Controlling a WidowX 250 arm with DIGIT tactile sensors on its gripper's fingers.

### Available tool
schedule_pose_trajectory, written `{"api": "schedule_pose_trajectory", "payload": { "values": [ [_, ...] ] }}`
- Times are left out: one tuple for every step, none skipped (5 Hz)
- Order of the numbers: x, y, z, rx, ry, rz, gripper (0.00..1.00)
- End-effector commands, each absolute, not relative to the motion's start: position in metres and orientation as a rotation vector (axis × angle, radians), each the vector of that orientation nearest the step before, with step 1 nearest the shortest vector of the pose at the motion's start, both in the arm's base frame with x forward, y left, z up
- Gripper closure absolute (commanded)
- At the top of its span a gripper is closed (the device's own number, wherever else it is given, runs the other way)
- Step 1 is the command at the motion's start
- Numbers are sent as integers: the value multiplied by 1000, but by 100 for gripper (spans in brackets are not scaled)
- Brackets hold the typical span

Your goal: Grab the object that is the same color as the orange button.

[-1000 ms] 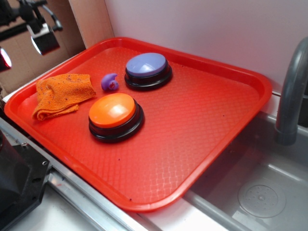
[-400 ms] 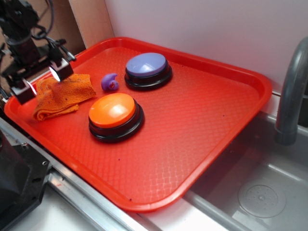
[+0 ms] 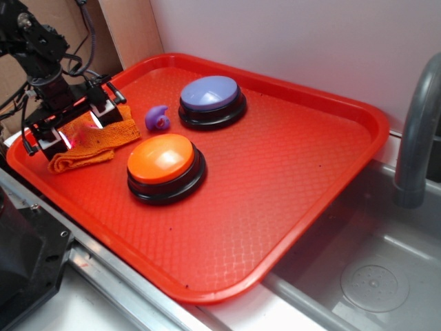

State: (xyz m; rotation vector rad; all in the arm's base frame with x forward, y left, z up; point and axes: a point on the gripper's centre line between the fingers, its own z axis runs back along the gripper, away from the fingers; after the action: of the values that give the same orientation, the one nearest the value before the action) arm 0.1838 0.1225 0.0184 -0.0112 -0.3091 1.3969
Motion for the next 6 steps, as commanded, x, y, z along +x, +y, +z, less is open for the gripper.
{"api": "schedule_pose_trajectory", "payload": {
  "values": [
    [176, 131, 11, 0, -287, 1414, 100],
    [176, 129, 13, 8, -278, 1397, 100],
    [176, 128, 15, 11, -272, 1381, 100],
    [176, 128, 19, 12, -267, 1353, 100],
    [178, 126, 29, 50, -244, 1221, 100],
    [179, 124, 39, 62, -245, 1128, 100]
  ]
}}
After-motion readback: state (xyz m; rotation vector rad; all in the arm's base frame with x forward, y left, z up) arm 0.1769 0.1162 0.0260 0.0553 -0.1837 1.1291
